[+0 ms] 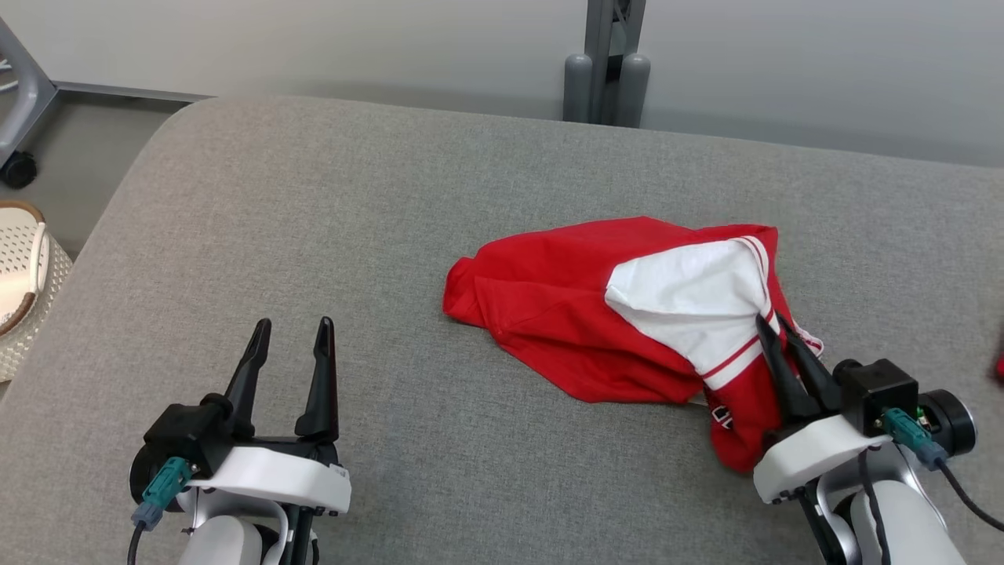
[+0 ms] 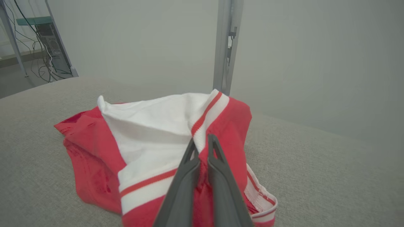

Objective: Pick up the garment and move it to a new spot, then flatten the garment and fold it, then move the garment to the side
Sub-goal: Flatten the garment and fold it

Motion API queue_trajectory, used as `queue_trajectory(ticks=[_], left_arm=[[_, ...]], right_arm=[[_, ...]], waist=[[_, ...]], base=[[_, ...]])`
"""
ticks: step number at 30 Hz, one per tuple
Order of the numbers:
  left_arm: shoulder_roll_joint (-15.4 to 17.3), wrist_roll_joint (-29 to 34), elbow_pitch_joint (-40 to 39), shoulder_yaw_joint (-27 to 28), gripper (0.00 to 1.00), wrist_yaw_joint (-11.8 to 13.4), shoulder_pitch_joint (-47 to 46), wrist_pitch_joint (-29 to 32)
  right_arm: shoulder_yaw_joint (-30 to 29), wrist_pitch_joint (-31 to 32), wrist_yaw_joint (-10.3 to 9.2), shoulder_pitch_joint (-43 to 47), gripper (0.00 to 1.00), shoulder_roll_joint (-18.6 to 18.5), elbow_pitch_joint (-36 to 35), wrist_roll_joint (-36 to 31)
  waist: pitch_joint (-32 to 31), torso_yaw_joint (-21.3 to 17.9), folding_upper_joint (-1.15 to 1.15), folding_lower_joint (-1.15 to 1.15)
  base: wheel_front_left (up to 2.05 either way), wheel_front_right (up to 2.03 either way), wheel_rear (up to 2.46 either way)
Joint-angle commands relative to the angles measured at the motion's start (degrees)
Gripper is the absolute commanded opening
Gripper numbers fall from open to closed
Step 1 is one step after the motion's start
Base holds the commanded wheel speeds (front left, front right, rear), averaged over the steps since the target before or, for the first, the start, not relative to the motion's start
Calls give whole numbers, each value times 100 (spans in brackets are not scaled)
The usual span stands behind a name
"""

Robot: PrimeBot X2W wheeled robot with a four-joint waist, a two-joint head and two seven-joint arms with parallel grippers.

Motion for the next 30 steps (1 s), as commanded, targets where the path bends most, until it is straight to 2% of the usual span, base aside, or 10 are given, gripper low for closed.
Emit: queue_trajectory(ticks=[1,8,13,19,25,30], left_arm=[[18,-36,13,-4,100,9,21,-24],[20,-88,18,-94,100,48,88,-24],[20,-150,21,-180,100,93,193,-24],[20,-203,-3,-223,100,139,303,-25],[21,-201,-28,-204,100,129,305,-25],[21,-315,-33,-165,100,114,249,-25]], right_arm=[[-41,-64,-4,-79,0,-30,-88,66],[-53,141,-4,-564,0,-170,-834,-98],[-14,572,-4,-1140,0,-588,-1412,-63],[-121,943,-4,-1756,0,-1126,-1787,14],[-317,1163,-4,-2550,0,-1757,-2242,-278],[-20,1274,-4,-2969,0,-1928,-2624,-389]], waist=[[-72,-35,0,0],[-362,-139,0,0],[-555,-143,0,0],[-684,-90,0,0],[-720,47,0,0],[-715,219,0,0]], base=[[0,0,0],[0,0,0],[0,0,0],[0,0,0],[0,0,0],[0,0,0]])
